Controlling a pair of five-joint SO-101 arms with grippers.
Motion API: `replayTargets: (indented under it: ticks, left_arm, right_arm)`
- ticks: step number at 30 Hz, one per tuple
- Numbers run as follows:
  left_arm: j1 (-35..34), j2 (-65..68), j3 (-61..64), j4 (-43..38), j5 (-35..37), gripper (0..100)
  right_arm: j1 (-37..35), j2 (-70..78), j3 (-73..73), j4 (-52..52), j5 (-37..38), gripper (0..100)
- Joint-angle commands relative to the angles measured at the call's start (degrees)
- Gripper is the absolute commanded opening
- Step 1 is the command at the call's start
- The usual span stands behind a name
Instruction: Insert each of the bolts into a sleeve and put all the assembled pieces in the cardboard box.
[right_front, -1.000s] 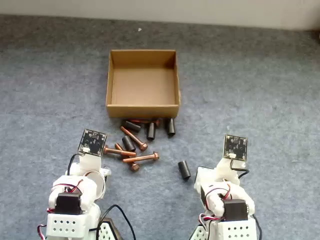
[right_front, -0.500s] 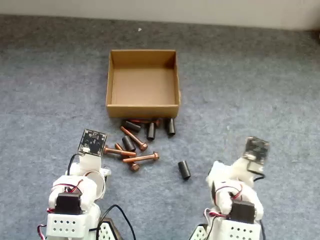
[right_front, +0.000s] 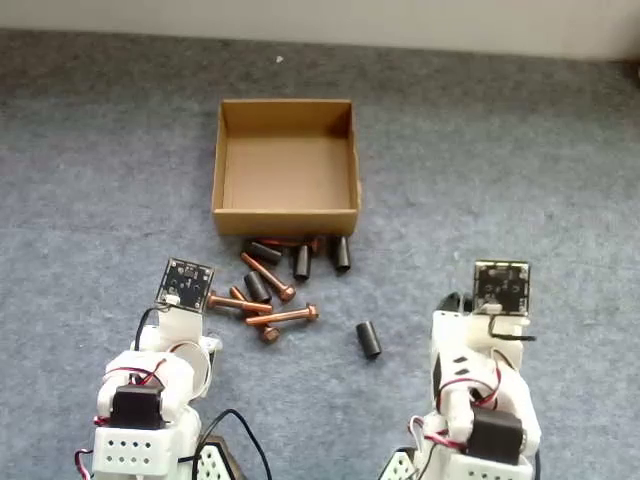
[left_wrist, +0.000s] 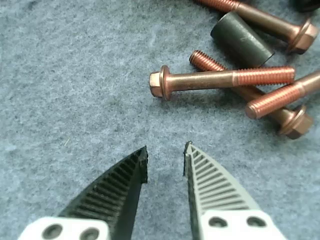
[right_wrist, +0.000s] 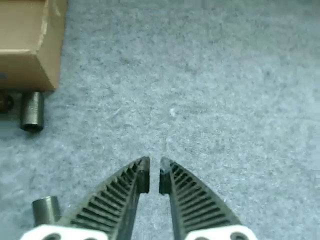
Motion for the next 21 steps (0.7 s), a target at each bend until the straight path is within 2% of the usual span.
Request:
replayTargets:
  ticks: [1, 5, 7, 10, 18, 21]
  left_arm:
    - [-0.57, -0.31, 1.19, 0.26, -0.70, 15]
    - [-0.57, -0.31, 1.19, 0.26, -0.70, 15]
    - [-0.57, -0.31, 1.19, 0.26, -0.70, 15]
    - [-0.57, -0.31, 1.19, 0.26, -0.70, 15]
    - [-0.57, -0.31, 1.19, 0.26, -0.70, 15]
    - [-0.57, -0.31, 1.19, 0.26, -0.70, 15]
  right_arm:
    - [-5.85, 5.67, -9.89, 5.05, 1.32, 4.2]
    - [-10.95, 18.86, -15.78, 5.58, 1.32, 6.4]
    - [-13.49, 25.80, -17.71, 5.67, 1.14, 12.5]
    - [-17.54, 34.77, -20.35, 5.67, -3.87, 19.6]
    - [-31.96, 46.11, -21.76, 1.54, -11.34, 19.7]
    - [-33.63, 48.40, -18.68, -3.21, -11.78, 19.5]
